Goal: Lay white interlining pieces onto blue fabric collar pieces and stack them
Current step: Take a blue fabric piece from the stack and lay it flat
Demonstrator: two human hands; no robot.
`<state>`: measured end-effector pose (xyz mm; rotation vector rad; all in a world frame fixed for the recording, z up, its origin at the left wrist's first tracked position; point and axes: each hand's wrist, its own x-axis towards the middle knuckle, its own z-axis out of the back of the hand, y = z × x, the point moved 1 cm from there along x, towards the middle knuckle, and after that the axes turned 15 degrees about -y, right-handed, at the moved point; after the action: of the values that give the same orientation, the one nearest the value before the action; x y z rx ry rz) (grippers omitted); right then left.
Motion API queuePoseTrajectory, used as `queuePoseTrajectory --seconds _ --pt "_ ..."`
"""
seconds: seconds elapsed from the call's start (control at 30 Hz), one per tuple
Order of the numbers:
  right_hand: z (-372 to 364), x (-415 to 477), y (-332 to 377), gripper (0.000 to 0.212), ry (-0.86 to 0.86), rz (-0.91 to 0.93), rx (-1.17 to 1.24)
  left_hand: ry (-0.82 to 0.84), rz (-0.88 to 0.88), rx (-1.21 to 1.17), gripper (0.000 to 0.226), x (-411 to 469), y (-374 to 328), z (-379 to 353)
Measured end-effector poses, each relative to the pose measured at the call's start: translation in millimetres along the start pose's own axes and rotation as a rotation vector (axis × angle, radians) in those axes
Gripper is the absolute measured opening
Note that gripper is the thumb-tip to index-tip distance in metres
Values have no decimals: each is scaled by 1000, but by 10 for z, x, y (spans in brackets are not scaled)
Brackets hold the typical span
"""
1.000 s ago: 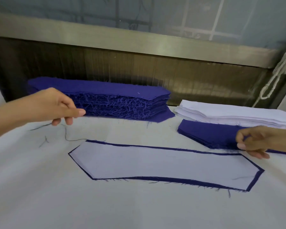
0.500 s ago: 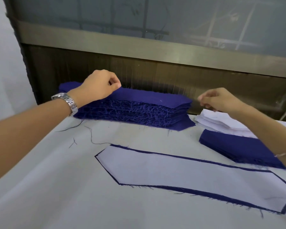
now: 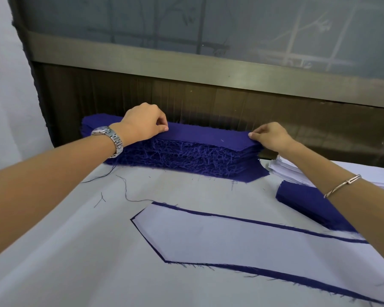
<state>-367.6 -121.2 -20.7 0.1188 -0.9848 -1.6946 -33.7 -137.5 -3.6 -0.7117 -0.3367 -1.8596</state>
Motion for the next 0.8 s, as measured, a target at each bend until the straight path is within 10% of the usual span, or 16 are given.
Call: queuePoseTrajectory --seconds 0.8 --pt "77 -29 -7 21 -317 330 -21 72 120 -129 49 201 71 -152"
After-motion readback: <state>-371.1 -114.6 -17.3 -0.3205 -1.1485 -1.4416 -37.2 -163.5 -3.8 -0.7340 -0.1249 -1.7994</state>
